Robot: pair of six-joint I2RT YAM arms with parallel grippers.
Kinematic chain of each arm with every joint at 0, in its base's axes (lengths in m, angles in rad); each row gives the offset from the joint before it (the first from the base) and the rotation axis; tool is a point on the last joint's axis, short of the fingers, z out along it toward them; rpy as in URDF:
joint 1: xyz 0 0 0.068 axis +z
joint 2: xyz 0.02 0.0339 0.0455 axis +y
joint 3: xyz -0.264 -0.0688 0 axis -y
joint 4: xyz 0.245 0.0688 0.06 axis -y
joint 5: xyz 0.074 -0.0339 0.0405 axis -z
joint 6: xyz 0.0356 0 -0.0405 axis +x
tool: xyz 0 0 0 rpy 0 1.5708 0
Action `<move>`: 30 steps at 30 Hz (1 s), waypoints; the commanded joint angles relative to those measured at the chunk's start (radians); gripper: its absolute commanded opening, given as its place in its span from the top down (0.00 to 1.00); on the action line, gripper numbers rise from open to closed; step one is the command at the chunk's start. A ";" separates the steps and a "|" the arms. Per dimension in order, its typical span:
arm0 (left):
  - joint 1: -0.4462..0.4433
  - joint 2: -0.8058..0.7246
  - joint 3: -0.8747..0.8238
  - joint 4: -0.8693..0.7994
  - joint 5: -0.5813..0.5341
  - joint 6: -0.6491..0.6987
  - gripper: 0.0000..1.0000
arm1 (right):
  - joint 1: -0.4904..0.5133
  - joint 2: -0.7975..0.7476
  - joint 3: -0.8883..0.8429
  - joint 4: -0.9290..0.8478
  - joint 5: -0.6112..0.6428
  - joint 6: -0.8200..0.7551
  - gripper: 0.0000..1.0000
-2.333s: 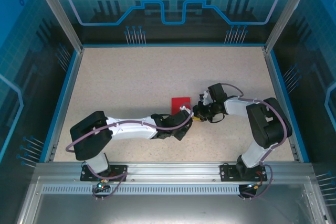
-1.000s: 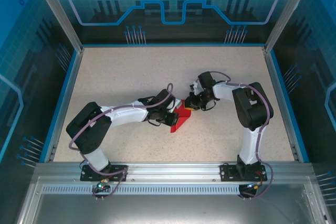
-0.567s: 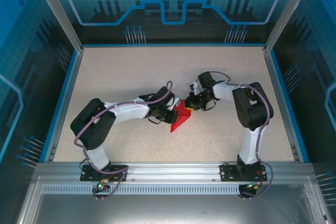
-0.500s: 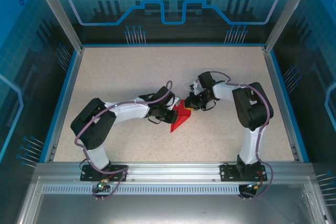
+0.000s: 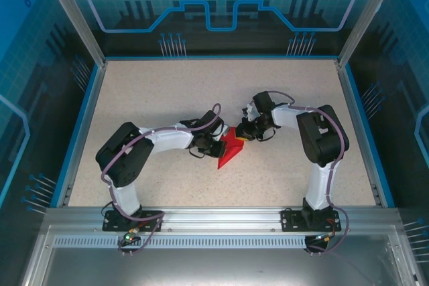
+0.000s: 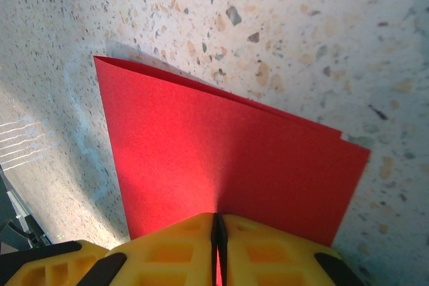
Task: Fold a paper plane with a square sheet of paper (pick it up from the middle)
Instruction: Third fold the triangle at the center of the table.
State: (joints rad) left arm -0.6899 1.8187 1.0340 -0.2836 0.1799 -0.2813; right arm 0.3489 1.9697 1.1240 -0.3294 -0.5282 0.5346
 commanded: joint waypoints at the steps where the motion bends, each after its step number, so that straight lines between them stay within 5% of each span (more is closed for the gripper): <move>1: 0.012 0.004 0.025 -0.024 -0.027 -0.001 1.00 | 0.014 0.036 -0.013 -0.054 0.059 0.013 0.87; 30: 0.026 0.026 0.011 -0.037 0.017 -0.025 0.97 | 0.014 0.028 -0.016 -0.056 0.065 0.029 0.86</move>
State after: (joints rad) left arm -0.6701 1.8328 1.0504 -0.2951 0.1646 -0.2890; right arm 0.3489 1.9697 1.1240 -0.3290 -0.5278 0.5518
